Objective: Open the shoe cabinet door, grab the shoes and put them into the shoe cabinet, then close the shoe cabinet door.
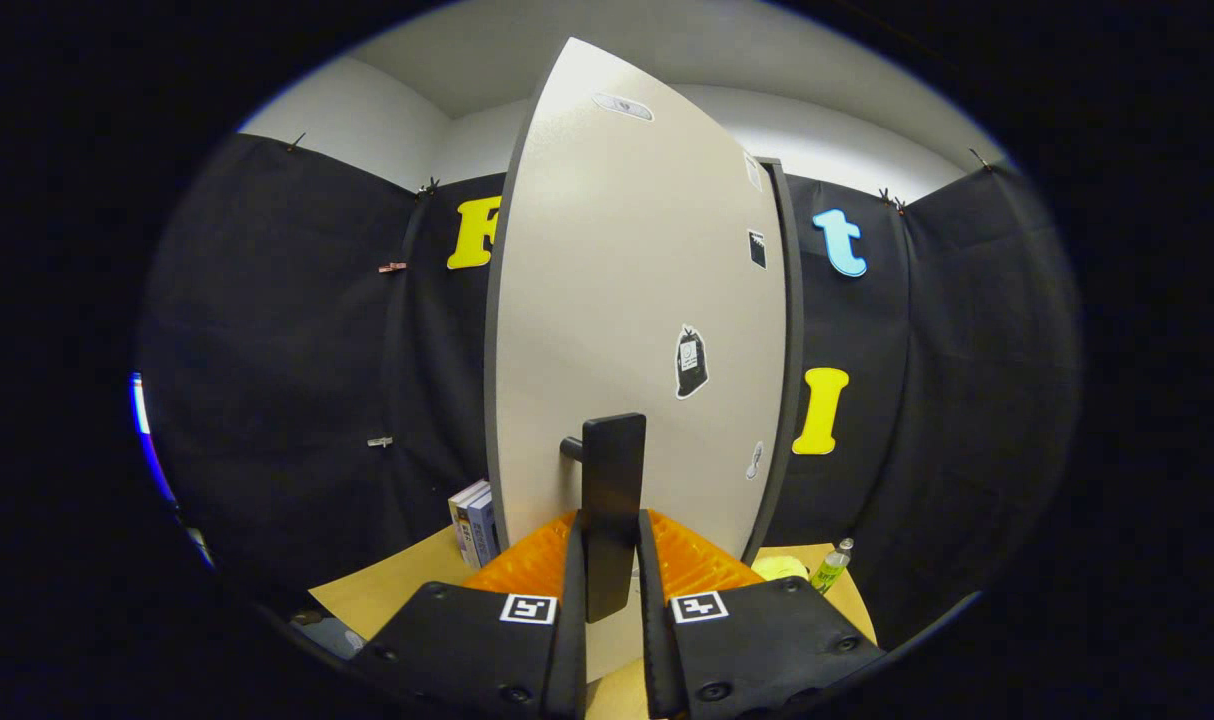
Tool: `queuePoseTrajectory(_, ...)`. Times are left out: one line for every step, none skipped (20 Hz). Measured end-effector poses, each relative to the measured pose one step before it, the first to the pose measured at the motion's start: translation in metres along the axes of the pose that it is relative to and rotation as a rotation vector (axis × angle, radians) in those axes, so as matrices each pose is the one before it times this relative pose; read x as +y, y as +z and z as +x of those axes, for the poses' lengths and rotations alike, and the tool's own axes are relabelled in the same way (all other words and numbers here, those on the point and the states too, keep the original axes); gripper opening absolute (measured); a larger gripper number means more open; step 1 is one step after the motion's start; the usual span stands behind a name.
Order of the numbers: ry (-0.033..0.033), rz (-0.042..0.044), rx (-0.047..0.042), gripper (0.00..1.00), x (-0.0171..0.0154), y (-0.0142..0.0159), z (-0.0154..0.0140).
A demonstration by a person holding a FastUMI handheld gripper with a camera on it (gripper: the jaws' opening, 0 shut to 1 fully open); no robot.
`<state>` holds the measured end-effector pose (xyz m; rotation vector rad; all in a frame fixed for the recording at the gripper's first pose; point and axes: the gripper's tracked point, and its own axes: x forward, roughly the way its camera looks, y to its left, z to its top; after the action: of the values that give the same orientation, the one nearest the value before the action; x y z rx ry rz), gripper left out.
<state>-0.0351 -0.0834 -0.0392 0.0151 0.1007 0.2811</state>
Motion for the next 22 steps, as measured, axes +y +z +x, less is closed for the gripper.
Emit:
queuePoseTrajectory(-0.01072, -0.00467, -0.00125, 0.27, -0.00627, -0.00115, -0.00337)
queuePoseTrajectory(-0.01245, -0.00195, -0.00305, 0.27, -0.00572, 0.00011, -0.00358)
queuePoseTrajectory(-0.01441, -0.00014, -0.00188, 0.27, -0.00743, 0.00008, -0.00433)
queuePoseTrajectory(-0.01700, 0.00235, -0.00029, 0.27, -0.00894, 0.00026, -0.00567)
queuePoseTrajectory(-0.01991, 0.00582, 0.00012, 0.26, -0.00897, -0.00053, -0.00452)
queuePoseTrajectory(-0.02059, 0.00781, -0.00041, 0.26, -0.00963, 0.00023, -0.00494)
queuePoseTrajectory(-0.01519, 0.00950, -0.00278, 0.26, -0.00902, 0.00044, -0.00700)
queuePoseTrajectory(-0.01720, 0.00666, -0.00456, 0.26, -0.00769, 0.00265, -0.00462)
queuePoseTrajectory(-0.02342, 0.00091, -0.00541, 0.26, -0.01043, 0.00282, -0.00653)
queuePoseTrajectory(-0.03086, -0.00498, -0.00170, 0.26, -0.01112, 0.00187, -0.00777)
queuePoseTrajectory(-0.03512, -0.00755, 0.00309, 0.26, -0.01335, 0.00071, -0.00908)
queuePoseTrajectory(-0.03520, -0.00443, -0.00193, 0.26, -0.01260, 0.00237, -0.01008)
queuePoseTrajectory(-0.04251, -0.00179, -0.00975, 0.26, -0.01507, 0.00458, -0.01012)
queuePoseTrajectory(-0.03471, 0.00204, -0.01720, 0.26, -0.01251, 0.00603, -0.00863)
queuePoseTrajectory(-0.03277, -0.00303, -0.01882, 0.25, -0.01110, 0.00593, -0.00948)
queuePoseTrajectory(-0.02535, -0.00417, -0.01560, 0.24, -0.00771, 0.00238, -0.00415)
queuePoseTrajectory(-0.01696, -0.00389, -0.00855, 0.24, -0.00463, 0.00134, -0.00588)
queuePoseTrajectory(-0.00742, -0.00022, -0.00028, 0.25, -0.00227, -0.00085, -0.00317)
queuePoseTrajectory(0.00040, 0.00477, 0.00514, 0.25, -0.00019, -0.00202, -0.00215)
queuePoseTrajectory(0.00014, 0.00379, 0.00569, 0.25, -0.00017, -0.00236, -0.00107)
queuePoseTrajectory(0.00480, 0.00237, 0.00751, 0.25, 0.00063, -0.00250, -0.00103)
queuePoseTrajectory(0.00686, 0.00028, 0.00607, 0.25, 0.00278, -0.00236, -0.00065)
